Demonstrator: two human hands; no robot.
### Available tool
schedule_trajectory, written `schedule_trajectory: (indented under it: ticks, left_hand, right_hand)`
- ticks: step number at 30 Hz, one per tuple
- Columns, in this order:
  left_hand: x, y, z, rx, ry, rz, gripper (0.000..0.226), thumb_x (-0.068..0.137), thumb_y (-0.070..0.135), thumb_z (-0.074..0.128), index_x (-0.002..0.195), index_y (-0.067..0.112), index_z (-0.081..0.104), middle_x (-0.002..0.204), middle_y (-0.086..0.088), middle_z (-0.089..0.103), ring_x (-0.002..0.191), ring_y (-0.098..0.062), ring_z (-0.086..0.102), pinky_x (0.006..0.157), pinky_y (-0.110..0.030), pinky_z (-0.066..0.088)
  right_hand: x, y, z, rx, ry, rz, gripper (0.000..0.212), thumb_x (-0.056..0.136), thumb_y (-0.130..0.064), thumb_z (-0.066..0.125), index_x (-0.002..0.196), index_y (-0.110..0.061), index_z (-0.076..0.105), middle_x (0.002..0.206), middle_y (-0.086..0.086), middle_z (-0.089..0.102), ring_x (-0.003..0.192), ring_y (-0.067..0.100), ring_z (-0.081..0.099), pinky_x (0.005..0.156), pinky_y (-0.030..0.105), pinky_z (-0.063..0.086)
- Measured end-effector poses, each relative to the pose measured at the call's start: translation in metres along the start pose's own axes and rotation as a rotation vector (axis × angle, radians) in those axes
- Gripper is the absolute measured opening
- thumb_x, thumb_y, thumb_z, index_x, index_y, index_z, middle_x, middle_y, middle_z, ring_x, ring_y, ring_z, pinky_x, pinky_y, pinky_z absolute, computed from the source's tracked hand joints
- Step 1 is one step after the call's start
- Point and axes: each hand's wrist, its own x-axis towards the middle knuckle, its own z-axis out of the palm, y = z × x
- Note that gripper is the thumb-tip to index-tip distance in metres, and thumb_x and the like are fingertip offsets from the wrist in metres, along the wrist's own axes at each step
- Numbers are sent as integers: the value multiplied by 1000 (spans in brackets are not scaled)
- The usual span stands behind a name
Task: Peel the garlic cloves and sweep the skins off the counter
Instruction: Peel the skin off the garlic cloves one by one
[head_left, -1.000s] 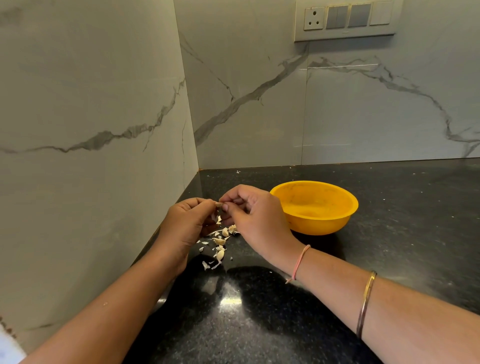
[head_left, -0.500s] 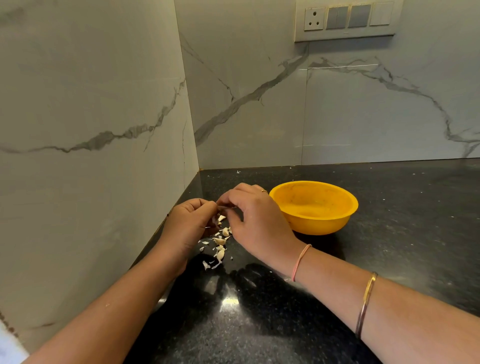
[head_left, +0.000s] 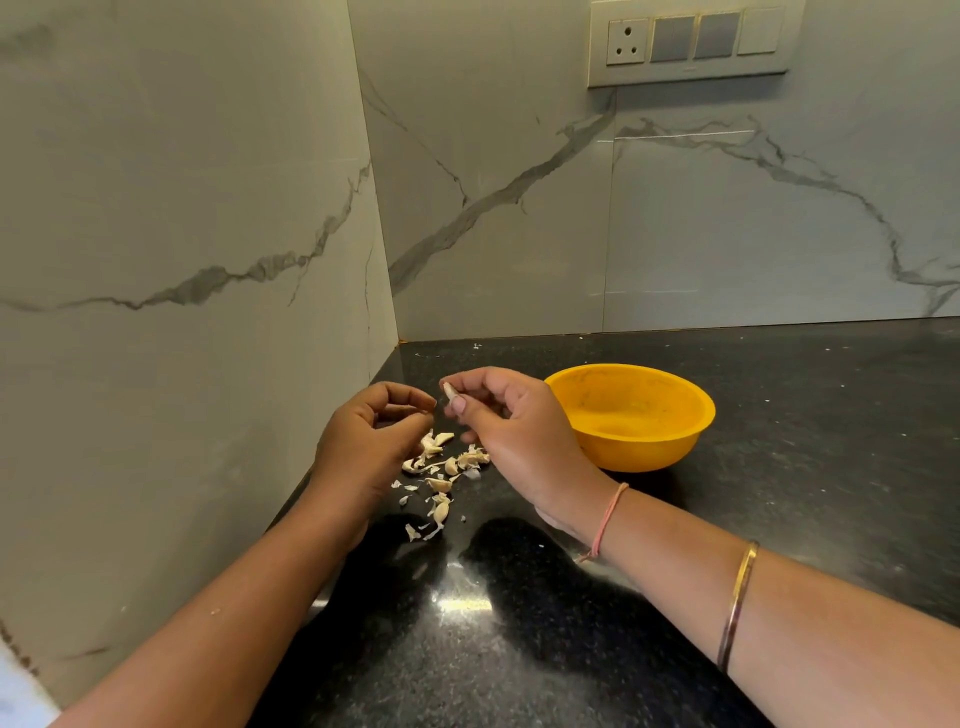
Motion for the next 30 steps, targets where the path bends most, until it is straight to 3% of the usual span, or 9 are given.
schedule_trajectory:
  ticks: [3, 8, 14, 19, 23, 30]
  left_hand:
    - [-1, 4, -1, -82, 17, -2, 21, 87, 3, 57, 79, 19, 69, 77, -4, 66, 74, -18, 60, 75, -34, 52]
    - [-3, 6, 1, -151, -17, -7, 15, 88, 9, 60, 79, 16, 71, 77, -5, 69, 76, -16, 62, 75, -31, 52]
    - [-2, 7, 1, -153, -17, -17, 9, 85, 8, 63, 80, 12, 70, 80, -11, 69, 75, -20, 61, 75, -31, 52]
    - [-3, 6, 1, -145, -23, -20, 10, 84, 8, 65, 78, 13, 70, 75, -7, 68, 68, -13, 60, 66, -21, 52]
    - [-3, 5, 1, -130, -14, -14, 9, 83, 9, 66, 77, 14, 71, 71, -3, 68, 66, -10, 60, 64, -19, 52]
    - [-4, 6, 2, -211, -59, -63, 9, 84, 7, 64, 79, 10, 71, 71, -4, 69, 64, -10, 61, 66, -20, 52]
  right_hand:
    - [-1, 1, 0, -7, -1, -13, 16, 88, -7, 60, 102, -16, 63, 85, -1, 69, 83, 10, 65, 78, 30, 55]
    - [0, 2, 0, -73, 17, -56, 8, 85, -8, 65, 91, -13, 62, 82, 5, 70, 78, 16, 67, 70, 30, 54]
    - [-4, 1, -1, -354, 34, -238, 8, 89, -9, 60, 95, -12, 64, 83, 2, 66, 70, 16, 63, 59, 37, 57]
    - [-2, 1, 0, -475, 87, -349, 12, 87, -6, 62, 97, -7, 68, 90, 5, 65, 81, 13, 60, 67, 23, 53]
    - [-1, 1, -1, -475, 98, -380, 14, 84, -2, 64, 97, -2, 70, 94, 9, 66, 85, 15, 62, 72, 23, 55]
    - [0, 1, -1, -478, 126, -390, 8, 83, -1, 66, 89, -3, 71, 88, 9, 67, 81, 15, 61, 67, 18, 49]
